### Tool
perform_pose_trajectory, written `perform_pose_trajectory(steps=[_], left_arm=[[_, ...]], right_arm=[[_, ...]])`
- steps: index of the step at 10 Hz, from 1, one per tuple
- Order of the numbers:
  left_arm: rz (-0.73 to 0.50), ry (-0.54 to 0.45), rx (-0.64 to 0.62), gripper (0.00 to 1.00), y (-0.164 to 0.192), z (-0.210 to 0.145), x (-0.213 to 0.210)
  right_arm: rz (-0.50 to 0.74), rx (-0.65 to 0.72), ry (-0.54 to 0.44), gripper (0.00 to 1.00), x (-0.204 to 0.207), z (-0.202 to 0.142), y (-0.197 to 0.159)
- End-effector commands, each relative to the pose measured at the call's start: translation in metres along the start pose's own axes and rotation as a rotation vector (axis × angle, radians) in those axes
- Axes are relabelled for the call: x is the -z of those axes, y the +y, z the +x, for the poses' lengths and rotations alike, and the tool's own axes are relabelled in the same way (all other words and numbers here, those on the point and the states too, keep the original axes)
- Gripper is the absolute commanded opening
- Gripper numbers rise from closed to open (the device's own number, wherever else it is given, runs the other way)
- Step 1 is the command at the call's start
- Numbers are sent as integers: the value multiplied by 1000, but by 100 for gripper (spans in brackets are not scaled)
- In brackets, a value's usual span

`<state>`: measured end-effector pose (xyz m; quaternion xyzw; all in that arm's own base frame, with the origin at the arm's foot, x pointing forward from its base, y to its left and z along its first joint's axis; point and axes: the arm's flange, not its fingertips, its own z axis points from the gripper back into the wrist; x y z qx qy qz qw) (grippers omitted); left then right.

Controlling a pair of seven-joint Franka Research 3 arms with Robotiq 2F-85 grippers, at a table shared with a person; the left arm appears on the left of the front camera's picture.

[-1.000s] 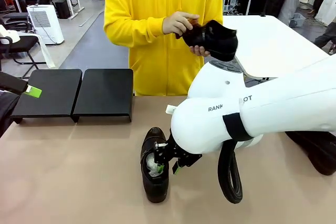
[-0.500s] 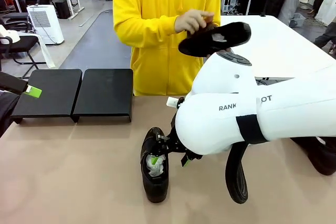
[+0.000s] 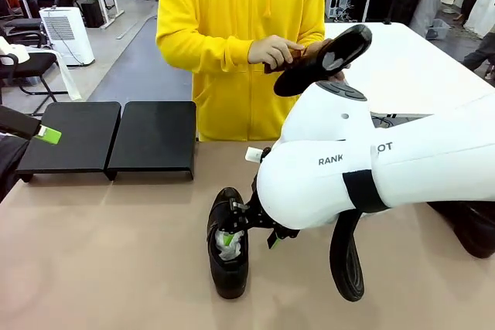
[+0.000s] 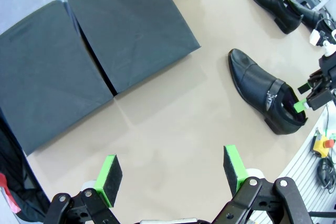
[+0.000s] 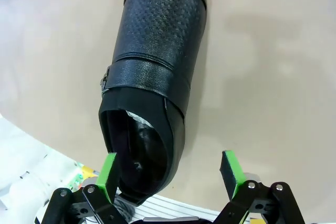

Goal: Organize the shoes by placing them on the stand.
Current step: Place the Shoe from the middle of the table onto the Shoes Stand.

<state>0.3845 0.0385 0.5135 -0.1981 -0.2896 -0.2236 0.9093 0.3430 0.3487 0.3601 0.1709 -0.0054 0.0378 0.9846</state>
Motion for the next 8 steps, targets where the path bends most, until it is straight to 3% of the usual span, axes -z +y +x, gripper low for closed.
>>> perform_pose_trajectory(steps=[1,4,6,8], left_arm=[[-21,-14,10,100,1,-1,0],[0,0,0,100,0,0,0],[-32,-6,45,100,-76,-13,16],[-20,5,31,100,-143,-26,20]], right_arm=[[5,0,-4,100,-2,3,2],[0,0,0,100,0,0,0],[-60,103,-172,100,-64,-29,-32],[-41,236,-286,100,-103,-50,-71]])
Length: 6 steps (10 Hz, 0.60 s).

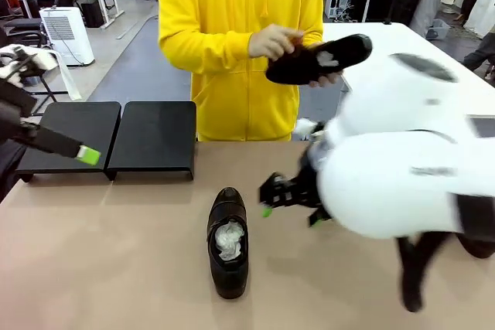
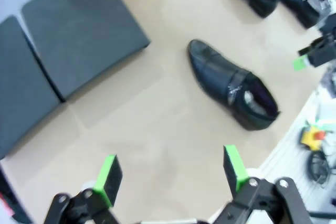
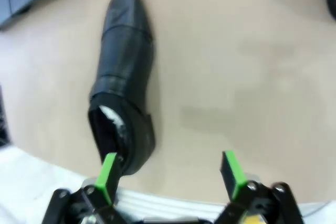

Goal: Organize the shoes by placing them on the stand.
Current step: Place the Shoe from the middle of the table onto the Shoes Stand.

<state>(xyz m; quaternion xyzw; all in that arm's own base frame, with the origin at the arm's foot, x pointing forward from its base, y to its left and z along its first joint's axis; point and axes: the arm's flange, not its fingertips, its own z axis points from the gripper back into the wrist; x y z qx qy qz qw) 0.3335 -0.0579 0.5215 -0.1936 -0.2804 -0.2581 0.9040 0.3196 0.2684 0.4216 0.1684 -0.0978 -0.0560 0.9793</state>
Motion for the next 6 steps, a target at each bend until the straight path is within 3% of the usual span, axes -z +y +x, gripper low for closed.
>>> perform_pose_trajectory(steps=[1,3,5,6], left_arm=[[-18,26,-106,100,-63,-23,10],[33,109,-142,100,-103,-23,31],[79,187,-55,100,-141,-36,52],[61,56,-90,100,-120,-30,43]], right_arm=[[-13,158,-109,100,-36,-17,-46],[10,279,-149,100,-49,-20,-80],[11,416,-158,100,-53,-17,-114],[-10,520,-156,100,-50,-17,-129]])
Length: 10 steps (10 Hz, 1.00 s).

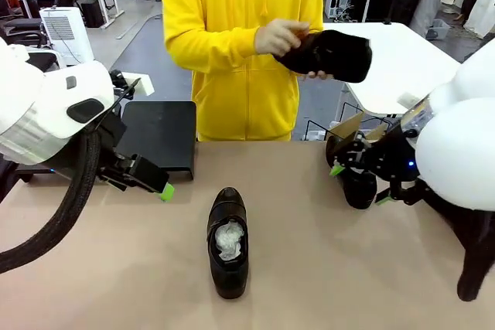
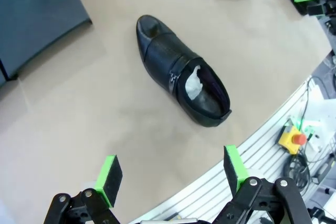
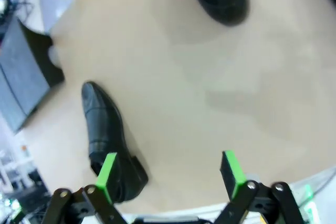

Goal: Organize the shoes by placing them on the stand.
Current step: Place the Shoe from the middle of the table onto the Shoes Stand.

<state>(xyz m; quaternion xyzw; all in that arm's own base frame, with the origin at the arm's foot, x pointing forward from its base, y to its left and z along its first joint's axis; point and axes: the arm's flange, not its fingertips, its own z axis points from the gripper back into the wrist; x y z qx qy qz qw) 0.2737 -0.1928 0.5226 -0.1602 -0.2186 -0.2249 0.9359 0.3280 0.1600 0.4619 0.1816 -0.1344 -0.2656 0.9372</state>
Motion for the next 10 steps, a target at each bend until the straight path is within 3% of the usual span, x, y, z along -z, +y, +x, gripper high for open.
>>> perform_pose_trajectory(steps=[1,4,5,7,9,10], left_arm=[[-5,14,-11,100,8,-1,-2],[-5,1,-1,100,2,0,-1],[25,14,-44,100,-25,-3,20],[-33,54,-190,100,-81,-10,77],[46,178,-292,100,-116,-11,132],[81,185,-307,100,-130,-9,152]], right_arm=[[17,-79,0,100,0,-11,9],[17,-79,0,100,0,-11,9],[17,-79,0,100,0,-11,9],[17,-79,0,100,0,-11,9],[17,-79,0,100,0,-11,9],[17,-79,0,100,0,-11,9]])
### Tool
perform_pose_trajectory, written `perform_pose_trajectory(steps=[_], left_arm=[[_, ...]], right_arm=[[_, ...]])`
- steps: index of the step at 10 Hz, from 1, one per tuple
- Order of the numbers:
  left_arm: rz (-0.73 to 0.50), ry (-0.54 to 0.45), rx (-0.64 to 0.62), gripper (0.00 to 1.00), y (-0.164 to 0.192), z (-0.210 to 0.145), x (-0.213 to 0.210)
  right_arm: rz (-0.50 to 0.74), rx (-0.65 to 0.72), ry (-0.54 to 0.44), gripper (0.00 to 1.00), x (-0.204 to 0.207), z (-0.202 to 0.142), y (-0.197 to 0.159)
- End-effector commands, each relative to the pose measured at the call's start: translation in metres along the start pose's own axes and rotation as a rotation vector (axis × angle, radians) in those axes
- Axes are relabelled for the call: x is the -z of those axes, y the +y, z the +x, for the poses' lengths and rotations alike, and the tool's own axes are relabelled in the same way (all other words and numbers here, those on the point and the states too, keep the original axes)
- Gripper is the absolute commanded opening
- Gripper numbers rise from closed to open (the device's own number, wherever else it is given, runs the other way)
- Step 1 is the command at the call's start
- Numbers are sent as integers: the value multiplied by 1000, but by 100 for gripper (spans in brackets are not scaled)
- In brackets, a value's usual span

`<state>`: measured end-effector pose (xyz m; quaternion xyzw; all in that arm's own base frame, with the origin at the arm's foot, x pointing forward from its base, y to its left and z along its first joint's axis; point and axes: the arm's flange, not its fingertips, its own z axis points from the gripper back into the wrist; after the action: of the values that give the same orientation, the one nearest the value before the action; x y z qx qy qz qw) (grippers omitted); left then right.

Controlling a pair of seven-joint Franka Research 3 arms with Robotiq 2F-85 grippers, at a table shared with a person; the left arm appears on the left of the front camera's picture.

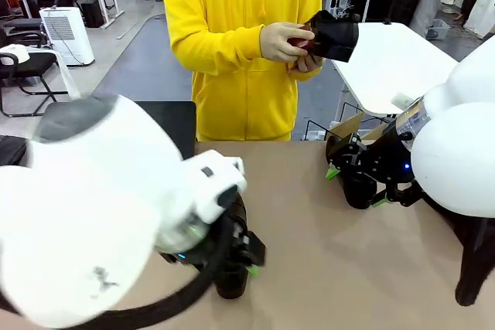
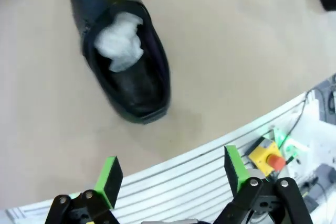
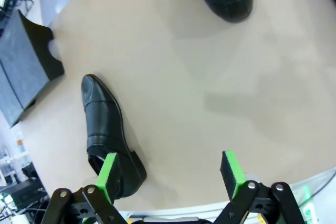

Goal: Organize the shoes by placing them on the stand.
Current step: Place the Shoe from the middle of the table onto the Shoes Stand.

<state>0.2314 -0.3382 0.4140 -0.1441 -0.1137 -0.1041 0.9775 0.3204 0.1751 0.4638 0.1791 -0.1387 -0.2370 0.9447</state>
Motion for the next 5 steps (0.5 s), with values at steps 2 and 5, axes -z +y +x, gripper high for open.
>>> perform_pose_trajectory(steps=[2,5], left_arm=[[108,-3,-77,100,-33,38,38],[140,-60,-60,100,-50,52,39]], right_arm=[[15,-19,-4,100,0,3,0],[15,-19,-4,100,0,3,0]])
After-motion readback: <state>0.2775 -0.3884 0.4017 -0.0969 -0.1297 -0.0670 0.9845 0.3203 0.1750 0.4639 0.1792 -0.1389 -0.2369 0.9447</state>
